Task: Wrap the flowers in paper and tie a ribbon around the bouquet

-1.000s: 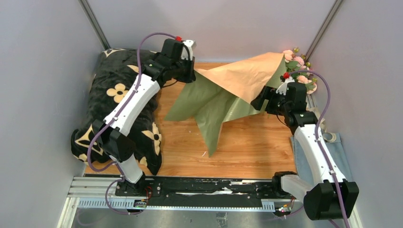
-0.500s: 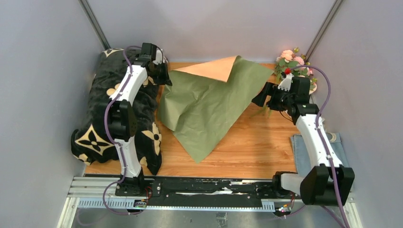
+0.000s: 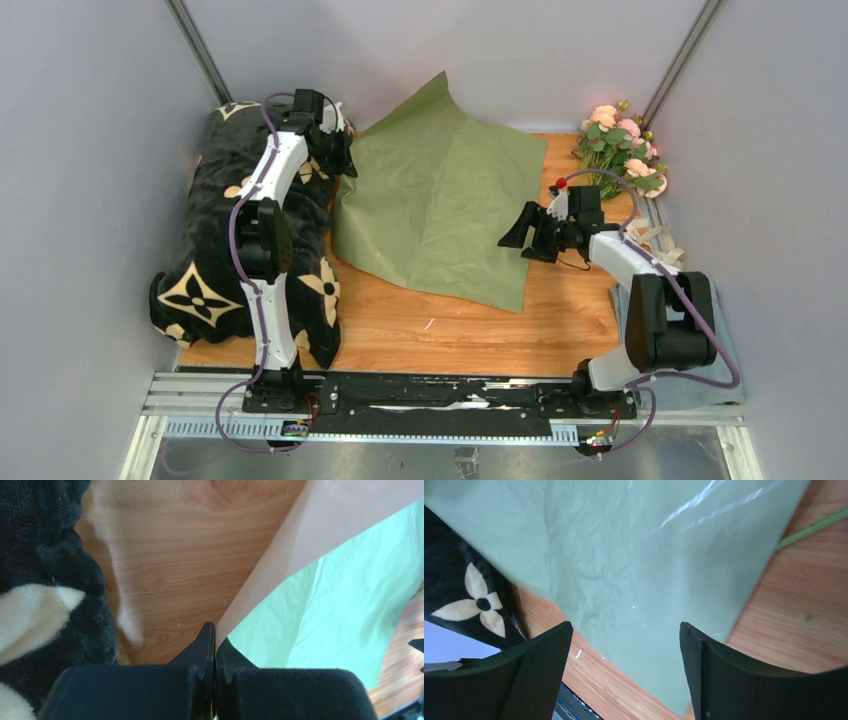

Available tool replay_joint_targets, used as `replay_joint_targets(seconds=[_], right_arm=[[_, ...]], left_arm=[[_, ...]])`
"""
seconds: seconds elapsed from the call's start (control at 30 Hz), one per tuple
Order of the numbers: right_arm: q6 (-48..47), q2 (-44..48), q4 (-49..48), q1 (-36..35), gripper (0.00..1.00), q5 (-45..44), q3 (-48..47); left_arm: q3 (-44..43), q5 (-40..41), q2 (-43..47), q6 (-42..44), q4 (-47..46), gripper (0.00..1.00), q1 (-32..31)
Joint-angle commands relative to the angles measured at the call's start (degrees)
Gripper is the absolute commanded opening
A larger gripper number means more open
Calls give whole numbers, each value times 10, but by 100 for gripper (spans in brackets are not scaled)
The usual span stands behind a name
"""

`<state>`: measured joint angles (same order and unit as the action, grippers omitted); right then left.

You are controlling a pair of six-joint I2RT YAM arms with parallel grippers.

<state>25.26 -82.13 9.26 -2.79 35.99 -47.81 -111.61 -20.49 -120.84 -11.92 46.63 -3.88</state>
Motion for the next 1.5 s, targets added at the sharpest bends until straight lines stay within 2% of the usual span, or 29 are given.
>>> replay_joint_targets(seconds=[0.0, 0.1, 0.3, 0.47, 0.63, 0.83, 0.97, 1.1, 1.27, 1.47], right_arm=[[32, -50, -28, -20, 81, -30, 1], [10, -61, 1, -20, 80, -60, -9], [-45, -26, 71, -20, 76, -140, -30], [-60, -19, 102, -22, 73, -188, -33], [-60, -27, 104, -31, 73, -196, 4], [-57, -2, 110, -31, 76, -212, 52], [-44, -14, 65, -31, 78, -166, 69], [-10, -69, 3, -31, 77, -100, 71], [54, -117, -118, -31, 76, -22, 99], [138, -85, -218, -32, 74, 7, 144]], left_arm=[[-18, 14, -12, 59, 2, 0, 1], [-18, 50, -9, 122, 4, 0, 1], [-10, 123, -30, 317, 59, 0, -25], [-8, 116, -46, 355, 61, 0, -58], [-89, 199, -104, 408, 60, 0, -82], [-132, 238, -135, 440, 46, 0, -100], [-99, 260, -126, 463, 13, 0, -116], [-72, 262, -117, 463, 7, 0, -128], [-32, 281, -93, 465, -23, 0, -133], [-16, 282, -83, 466, -34, 0, -133]])
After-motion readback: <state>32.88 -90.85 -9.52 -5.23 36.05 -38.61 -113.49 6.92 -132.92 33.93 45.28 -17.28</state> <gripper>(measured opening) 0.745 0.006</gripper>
